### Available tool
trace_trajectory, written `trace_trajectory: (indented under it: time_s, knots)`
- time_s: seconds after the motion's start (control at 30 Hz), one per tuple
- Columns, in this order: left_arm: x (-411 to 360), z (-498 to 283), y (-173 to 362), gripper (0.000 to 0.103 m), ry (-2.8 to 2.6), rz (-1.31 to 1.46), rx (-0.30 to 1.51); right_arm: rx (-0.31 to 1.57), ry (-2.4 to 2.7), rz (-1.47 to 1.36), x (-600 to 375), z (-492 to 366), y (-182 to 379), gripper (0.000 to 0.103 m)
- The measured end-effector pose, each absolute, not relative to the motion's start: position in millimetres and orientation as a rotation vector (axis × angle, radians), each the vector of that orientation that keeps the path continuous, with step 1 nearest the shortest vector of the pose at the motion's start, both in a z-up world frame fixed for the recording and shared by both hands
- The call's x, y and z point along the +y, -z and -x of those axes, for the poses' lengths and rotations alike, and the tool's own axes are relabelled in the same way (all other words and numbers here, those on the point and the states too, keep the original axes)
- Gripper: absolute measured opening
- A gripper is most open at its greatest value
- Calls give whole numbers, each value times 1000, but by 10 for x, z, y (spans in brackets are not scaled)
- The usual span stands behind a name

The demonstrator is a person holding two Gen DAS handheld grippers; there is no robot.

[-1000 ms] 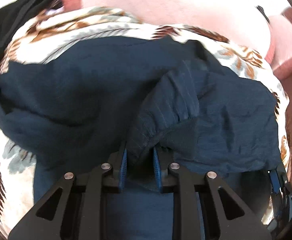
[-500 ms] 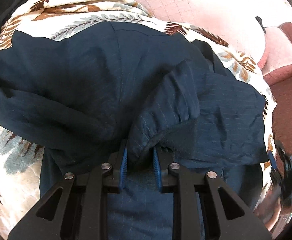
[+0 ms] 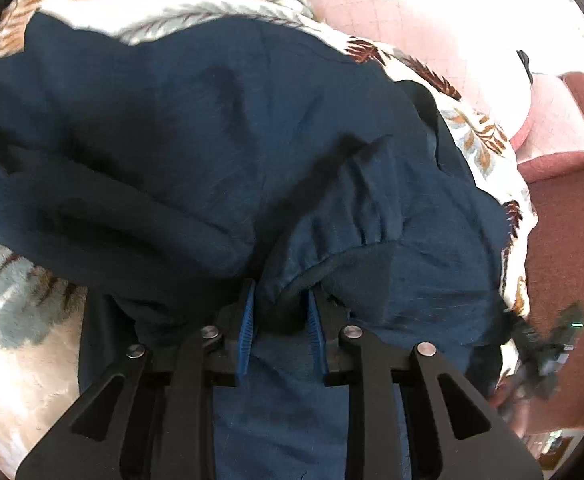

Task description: Fold large clothes

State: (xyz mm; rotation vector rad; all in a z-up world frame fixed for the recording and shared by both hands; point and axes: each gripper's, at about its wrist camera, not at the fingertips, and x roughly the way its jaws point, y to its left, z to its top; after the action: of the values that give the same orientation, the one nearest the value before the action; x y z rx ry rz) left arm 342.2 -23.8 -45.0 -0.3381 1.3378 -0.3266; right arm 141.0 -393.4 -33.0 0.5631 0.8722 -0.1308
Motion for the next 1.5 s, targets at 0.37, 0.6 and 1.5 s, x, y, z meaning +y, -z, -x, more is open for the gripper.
trace_trajectory:
  time_s: [0.37,0.6,1.5]
  knots:
    - [83,-3098,29,56,372,430,1159,764,85,-812,-4221,-1817,78,60]
    - [-41,-3085,-154,69,322,322,1013,608,85,-719,-4155,-1918,-155,3]
    - [431,-3409,-5,63,99,262,1105,816,-137,-446,-2529,-1935,-379,41]
